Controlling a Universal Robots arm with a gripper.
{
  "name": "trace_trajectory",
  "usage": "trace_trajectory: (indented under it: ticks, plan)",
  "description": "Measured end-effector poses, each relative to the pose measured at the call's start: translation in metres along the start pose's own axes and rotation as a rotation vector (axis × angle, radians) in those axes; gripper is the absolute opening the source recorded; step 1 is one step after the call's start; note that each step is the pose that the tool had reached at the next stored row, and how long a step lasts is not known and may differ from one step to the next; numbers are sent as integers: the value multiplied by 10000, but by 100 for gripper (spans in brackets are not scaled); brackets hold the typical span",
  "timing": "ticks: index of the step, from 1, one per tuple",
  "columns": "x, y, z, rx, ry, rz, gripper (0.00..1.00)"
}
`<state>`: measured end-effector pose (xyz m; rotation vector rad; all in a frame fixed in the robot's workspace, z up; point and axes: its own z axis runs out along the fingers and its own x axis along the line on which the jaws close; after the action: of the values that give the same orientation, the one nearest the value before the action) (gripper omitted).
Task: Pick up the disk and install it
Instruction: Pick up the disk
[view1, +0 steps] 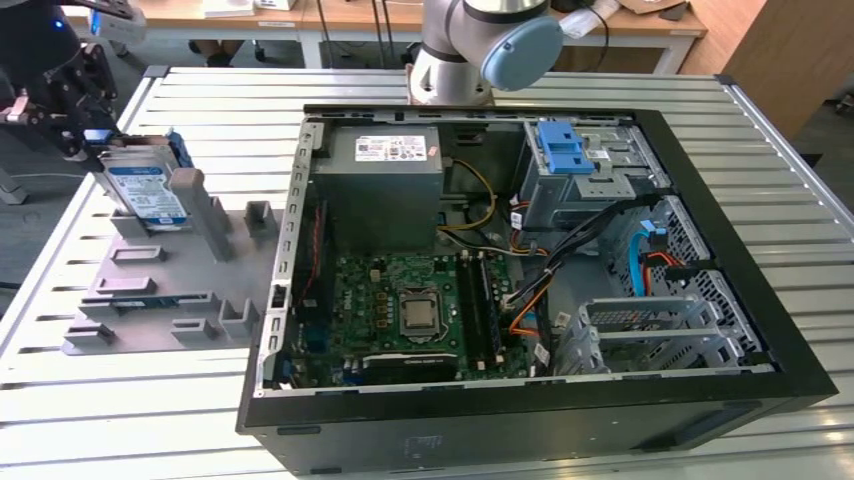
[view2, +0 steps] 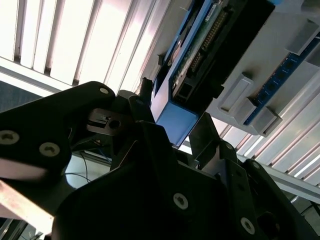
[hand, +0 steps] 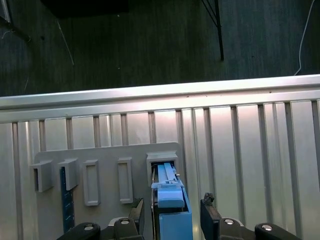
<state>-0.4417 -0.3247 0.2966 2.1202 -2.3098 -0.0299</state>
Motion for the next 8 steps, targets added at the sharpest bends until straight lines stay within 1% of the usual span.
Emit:
trace_trajectory:
  ticks: [8]
  plan:
    - [0,-1,37,17,9,-1,56]
